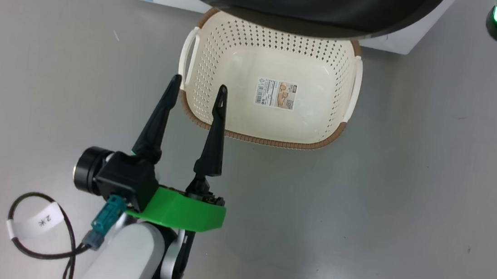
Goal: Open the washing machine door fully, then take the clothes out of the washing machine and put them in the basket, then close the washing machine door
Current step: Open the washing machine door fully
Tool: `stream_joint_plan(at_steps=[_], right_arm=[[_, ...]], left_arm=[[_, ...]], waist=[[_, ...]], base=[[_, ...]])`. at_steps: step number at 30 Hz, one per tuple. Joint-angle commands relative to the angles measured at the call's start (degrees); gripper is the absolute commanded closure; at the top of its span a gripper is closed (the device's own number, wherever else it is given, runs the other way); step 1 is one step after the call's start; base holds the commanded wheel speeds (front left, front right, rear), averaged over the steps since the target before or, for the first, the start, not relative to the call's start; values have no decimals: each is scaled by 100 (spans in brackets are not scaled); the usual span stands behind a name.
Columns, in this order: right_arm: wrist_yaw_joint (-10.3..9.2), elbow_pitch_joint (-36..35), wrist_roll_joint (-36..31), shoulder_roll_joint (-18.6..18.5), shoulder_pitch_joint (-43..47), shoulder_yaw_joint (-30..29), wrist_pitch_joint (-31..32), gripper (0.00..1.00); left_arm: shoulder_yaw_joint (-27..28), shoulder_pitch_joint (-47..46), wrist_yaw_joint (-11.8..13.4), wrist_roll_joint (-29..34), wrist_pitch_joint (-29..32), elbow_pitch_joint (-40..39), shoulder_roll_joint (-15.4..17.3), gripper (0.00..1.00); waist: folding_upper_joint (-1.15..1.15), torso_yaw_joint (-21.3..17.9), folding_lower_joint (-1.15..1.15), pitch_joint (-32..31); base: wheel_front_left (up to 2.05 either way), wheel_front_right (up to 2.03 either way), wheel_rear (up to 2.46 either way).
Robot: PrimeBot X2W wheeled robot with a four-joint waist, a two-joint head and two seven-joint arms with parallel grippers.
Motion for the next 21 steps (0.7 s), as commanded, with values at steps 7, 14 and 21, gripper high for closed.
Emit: stream_joint_plan(at_steps=[7,14,21], right_arm=[[31,-351,163,222,511,123,176,100],[31,-538,250,286,922,177,228,100],[31,-769,355,383,1381,240,239,100]], left_arm=[[298,38,-52,39,-44,-55,100,0],[371,166,-122,58,-44,21,100,0],[482,338,-204,81,-44,95,100,0]], waist=[[0,-53,0,-278],[0,-70,0,-567],[0,-74,0,-860]], base=[[0,0,0],[0,0,0],[0,0,0]])
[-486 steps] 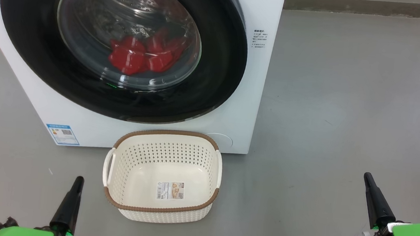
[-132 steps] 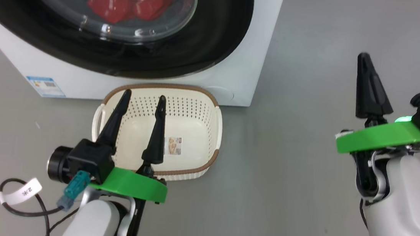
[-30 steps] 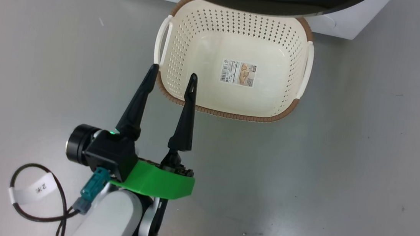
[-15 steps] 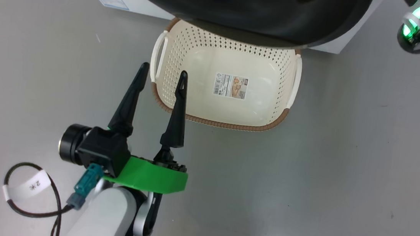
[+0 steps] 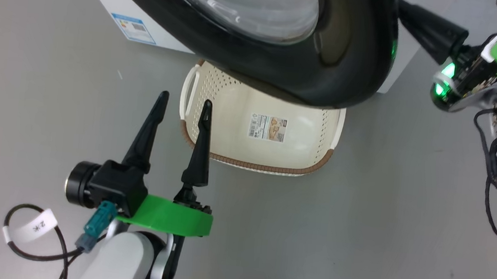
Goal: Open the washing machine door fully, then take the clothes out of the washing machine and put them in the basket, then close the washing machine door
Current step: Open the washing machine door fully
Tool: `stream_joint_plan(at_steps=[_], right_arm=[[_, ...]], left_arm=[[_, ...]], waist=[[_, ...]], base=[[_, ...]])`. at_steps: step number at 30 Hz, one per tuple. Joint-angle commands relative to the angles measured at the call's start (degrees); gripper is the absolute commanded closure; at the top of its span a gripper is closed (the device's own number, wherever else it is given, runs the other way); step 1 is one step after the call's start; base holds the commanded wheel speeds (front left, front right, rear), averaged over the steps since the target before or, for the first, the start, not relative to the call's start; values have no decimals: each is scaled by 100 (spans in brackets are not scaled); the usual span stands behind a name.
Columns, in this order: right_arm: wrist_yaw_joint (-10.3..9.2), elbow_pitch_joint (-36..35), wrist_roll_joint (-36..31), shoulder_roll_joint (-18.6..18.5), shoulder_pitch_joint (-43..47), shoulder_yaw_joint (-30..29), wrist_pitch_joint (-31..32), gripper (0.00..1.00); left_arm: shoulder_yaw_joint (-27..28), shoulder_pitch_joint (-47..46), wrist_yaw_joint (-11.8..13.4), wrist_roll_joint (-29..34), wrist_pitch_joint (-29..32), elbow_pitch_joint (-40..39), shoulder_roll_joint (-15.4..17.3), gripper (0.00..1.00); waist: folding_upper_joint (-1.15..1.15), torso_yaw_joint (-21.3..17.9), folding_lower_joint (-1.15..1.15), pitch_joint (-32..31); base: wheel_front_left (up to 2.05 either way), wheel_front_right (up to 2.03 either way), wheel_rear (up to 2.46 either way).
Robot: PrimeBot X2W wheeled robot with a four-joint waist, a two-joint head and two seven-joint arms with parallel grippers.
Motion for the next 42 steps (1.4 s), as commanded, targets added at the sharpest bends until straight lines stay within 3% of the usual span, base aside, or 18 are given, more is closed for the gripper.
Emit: stream_joint_plan(at_steps=[1,18,42], right_arm=[[31,-252,113,158,191,91,58,100],[31,-618,357,253,1146,399,27,100],[31,-962,883,289,1917,1227,-257,100]], left_arm=[[226,93,-51,49,-44,-95,100,0],[425,440,-194,43,-44,50,100,0],[542,865,-230,-54,-44,71,100,0]], waist=[[0,0,0,-145],[0,201,0,-752],[0,892,0,-1358]], base=[[0,0,0],[0,0,0],[0,0,0]])
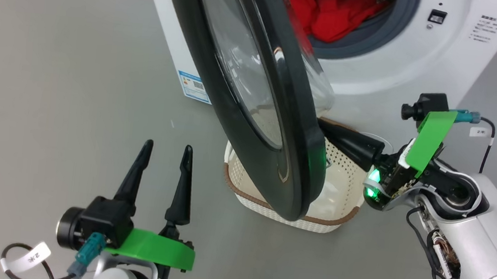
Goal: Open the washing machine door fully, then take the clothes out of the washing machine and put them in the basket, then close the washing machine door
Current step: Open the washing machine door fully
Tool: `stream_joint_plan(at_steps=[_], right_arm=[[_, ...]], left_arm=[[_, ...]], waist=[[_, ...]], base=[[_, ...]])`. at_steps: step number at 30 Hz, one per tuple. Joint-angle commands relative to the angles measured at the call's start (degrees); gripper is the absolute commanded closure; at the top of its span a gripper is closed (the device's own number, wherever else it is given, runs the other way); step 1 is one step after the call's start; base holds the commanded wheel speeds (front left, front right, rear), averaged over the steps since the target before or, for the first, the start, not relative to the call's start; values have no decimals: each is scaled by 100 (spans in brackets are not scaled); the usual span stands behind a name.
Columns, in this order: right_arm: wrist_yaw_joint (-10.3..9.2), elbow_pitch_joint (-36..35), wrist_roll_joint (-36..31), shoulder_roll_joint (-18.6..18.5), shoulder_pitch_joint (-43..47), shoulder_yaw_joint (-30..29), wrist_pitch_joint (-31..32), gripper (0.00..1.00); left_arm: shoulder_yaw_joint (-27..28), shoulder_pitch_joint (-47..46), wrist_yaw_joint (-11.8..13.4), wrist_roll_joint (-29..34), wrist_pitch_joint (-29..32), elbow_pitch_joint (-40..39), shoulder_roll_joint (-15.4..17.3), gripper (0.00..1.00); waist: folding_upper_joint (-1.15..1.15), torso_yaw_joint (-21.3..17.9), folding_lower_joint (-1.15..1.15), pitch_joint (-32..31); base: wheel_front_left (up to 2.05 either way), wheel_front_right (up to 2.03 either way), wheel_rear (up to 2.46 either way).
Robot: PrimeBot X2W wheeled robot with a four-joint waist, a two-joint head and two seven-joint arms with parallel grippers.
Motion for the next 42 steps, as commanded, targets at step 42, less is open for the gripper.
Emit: stream_joint_plan(at_steps=[42], right_arm=[[31,-622,1216,-393,-112,2000,-880,100]], left_arm=[[48,115,5,-260,-44,-153,88,0]], waist=[[0,1092,0,-130]], base=[[0,0,0]])
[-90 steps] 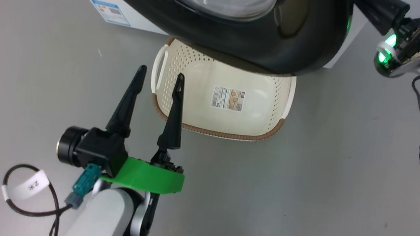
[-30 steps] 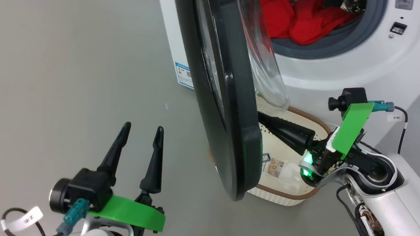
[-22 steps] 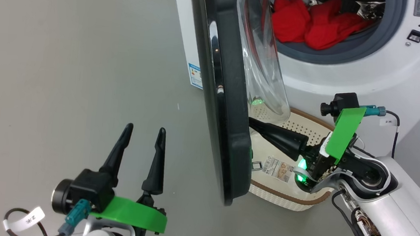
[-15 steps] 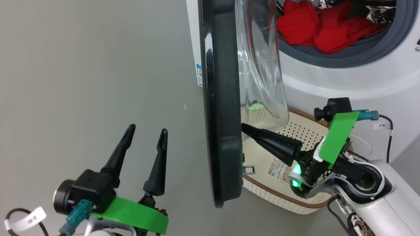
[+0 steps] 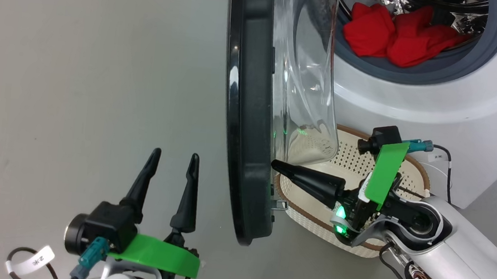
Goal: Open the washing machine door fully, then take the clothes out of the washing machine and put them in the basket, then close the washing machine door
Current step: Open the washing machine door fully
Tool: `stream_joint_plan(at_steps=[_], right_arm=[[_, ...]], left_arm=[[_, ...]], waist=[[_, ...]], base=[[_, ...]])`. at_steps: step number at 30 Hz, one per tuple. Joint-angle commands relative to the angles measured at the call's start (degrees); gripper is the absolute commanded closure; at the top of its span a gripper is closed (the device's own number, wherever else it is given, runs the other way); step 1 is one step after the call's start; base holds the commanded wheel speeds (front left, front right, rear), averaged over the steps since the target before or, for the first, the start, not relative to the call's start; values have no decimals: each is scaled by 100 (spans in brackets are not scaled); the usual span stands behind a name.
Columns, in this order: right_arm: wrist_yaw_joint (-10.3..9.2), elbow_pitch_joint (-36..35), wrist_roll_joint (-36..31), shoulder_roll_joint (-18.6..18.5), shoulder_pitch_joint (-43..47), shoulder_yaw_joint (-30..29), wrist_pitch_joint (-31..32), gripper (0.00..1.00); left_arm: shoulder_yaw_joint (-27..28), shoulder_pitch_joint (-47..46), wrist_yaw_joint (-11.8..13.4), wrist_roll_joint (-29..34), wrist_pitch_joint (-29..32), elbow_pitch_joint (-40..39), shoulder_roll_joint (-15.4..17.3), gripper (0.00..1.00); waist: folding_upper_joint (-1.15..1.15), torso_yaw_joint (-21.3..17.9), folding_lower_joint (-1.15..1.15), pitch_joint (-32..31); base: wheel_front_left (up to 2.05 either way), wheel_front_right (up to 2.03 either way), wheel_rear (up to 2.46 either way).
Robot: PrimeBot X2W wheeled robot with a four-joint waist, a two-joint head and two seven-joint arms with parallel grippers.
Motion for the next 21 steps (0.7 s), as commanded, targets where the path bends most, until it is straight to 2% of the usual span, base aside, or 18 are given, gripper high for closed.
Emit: stream_joint_plan(at_steps=[1,12,16,17,18,20,21], right_arm=[[31,-175,79,47,-167,126,-51,100],[31,-260,265,-105,-266,414,-279,100],[31,-282,98,-227,-285,474,-626,100],[31,-296,6,-273,-294,496,-733,88],[31,-312,-116,-323,-300,519,-865,68],[31,-375,-457,-444,-311,602,-1132,62],[31,-406,-646,-497,-305,630,-1310,51]], left_arm=[[203,41,40,-9,-44,-181,86,0],[198,68,70,-19,-44,-177,86,0],[205,65,41,-41,-44,-150,86,0],[209,66,31,-49,-44,-142,86,0],[215,68,21,-56,-44,-136,86,0],[229,73,1,-64,-44,-128,86,0],[234,79,-6,-67,-44,-126,86,0]], waist=[[0,2,0,6],[0,-9,0,-46],[0,-19,0,-81],[0,-22,0,-88],[0,-24,0,-95],[0,-29,0,-111],[0,-32,0,-121]], base=[[0,0,0],[0,0,0],[0,0,0],[0,0,0],[0,0,0],[0,0,0],[0,0,0]])
